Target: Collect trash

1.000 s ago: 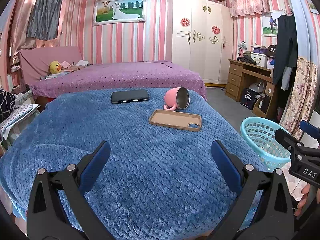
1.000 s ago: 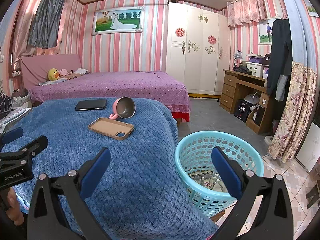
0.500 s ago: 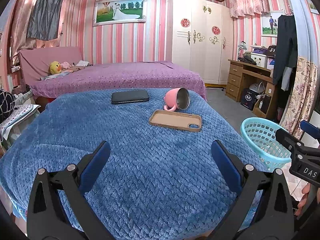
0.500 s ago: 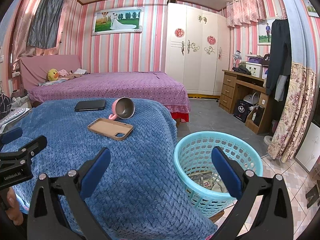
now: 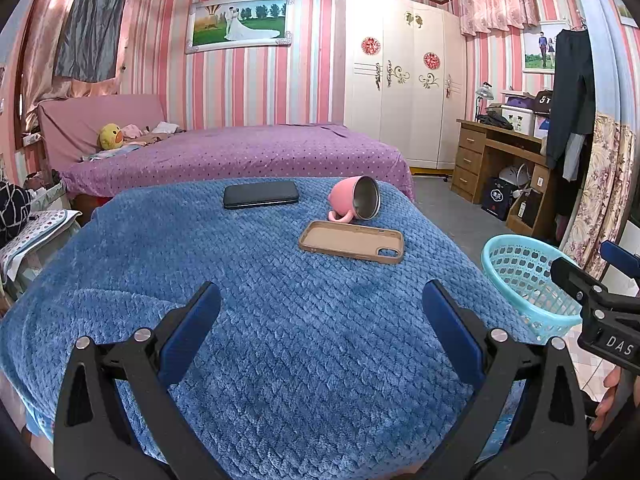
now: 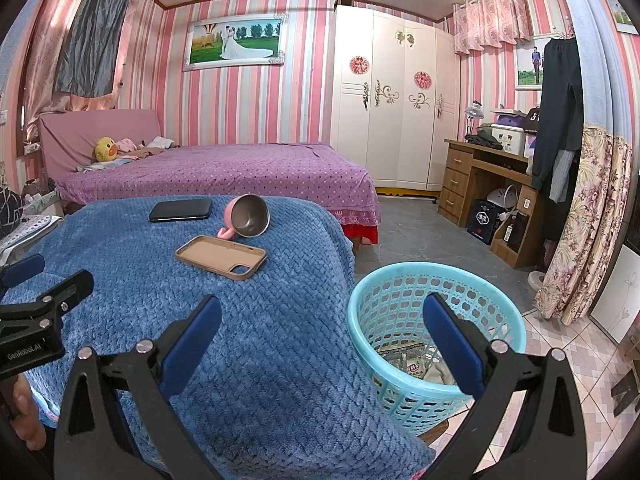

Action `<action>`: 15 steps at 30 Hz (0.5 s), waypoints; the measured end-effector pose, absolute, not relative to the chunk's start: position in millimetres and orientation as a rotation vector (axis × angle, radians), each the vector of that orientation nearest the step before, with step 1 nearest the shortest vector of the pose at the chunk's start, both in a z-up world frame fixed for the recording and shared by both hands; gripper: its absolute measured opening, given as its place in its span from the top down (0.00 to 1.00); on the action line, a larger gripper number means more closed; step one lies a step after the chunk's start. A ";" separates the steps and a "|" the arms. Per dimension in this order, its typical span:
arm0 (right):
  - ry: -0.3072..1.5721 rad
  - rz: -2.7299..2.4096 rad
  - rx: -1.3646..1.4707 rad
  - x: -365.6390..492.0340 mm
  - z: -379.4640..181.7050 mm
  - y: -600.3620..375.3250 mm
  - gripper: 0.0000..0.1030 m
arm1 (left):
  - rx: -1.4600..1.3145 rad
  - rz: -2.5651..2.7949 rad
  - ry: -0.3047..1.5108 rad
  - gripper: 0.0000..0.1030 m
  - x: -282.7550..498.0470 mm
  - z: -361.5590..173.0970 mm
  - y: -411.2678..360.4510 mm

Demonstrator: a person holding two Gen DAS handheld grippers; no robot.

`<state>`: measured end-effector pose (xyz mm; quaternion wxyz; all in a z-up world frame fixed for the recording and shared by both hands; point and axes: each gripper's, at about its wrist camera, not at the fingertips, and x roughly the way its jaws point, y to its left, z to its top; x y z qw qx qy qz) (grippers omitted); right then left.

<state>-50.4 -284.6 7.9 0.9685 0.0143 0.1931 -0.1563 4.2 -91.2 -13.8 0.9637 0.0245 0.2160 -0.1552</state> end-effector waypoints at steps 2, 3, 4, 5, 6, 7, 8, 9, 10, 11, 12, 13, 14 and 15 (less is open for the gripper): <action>0.391 -0.316 0.029 -50.3 7.8 -284.5 0.04 | 0.050 -0.313 0.436 0.05 4.7 -13.9 -91.0; 0.391 -0.316 0.029 -50.4 8.1 -285.2 0.04 | 0.049 -0.312 0.436 0.05 4.0 -13.6 -91.1; 0.390 -0.316 0.029 -50.4 7.8 -284.5 0.04 | 0.047 -0.313 0.437 0.05 4.2 -13.8 -90.9; 0.390 -0.316 0.030 -50.4 7.9 -285.1 0.04 | 0.048 -0.314 0.438 0.05 3.6 -13.8 -91.3; 0.391 -0.316 0.030 -50.3 8.0 -285.2 0.04 | 0.048 -0.313 0.438 0.05 4.1 -13.9 -91.2; 0.391 -0.316 0.029 -50.3 7.7 -284.5 0.04 | 0.049 -0.313 0.438 0.05 4.0 -13.9 -91.3; 0.391 -0.316 0.029 -50.3 7.7 -284.6 0.04 | 0.049 -0.314 0.437 0.05 3.6 -13.8 -91.3; 0.391 -0.315 0.030 -50.4 8.0 -285.0 0.04 | 0.049 -0.314 0.436 0.05 3.5 -13.8 -91.3; 0.391 -0.315 0.029 -50.4 8.0 -284.9 0.04 | 0.049 -0.313 0.436 0.05 3.6 -13.8 -91.3; 0.391 -0.315 0.028 -50.3 7.9 -284.9 0.04 | 0.049 -0.313 0.436 0.05 3.8 -13.9 -91.2; 0.390 -0.316 0.028 -50.3 7.6 -284.5 0.04 | 0.049 -0.313 0.437 0.05 4.1 -14.1 -91.2; 0.391 -0.315 0.028 -50.3 7.7 -284.7 0.04 | 0.049 -0.313 0.437 0.05 4.1 -14.1 -91.2; 0.391 -0.316 0.028 -50.2 7.7 -285.0 0.04 | 0.049 -0.313 0.437 0.05 3.5 -14.0 -91.3; 0.391 -0.316 0.028 -50.3 7.7 -285.0 0.04 | 0.049 -0.313 0.437 0.05 3.5 -14.0 -91.3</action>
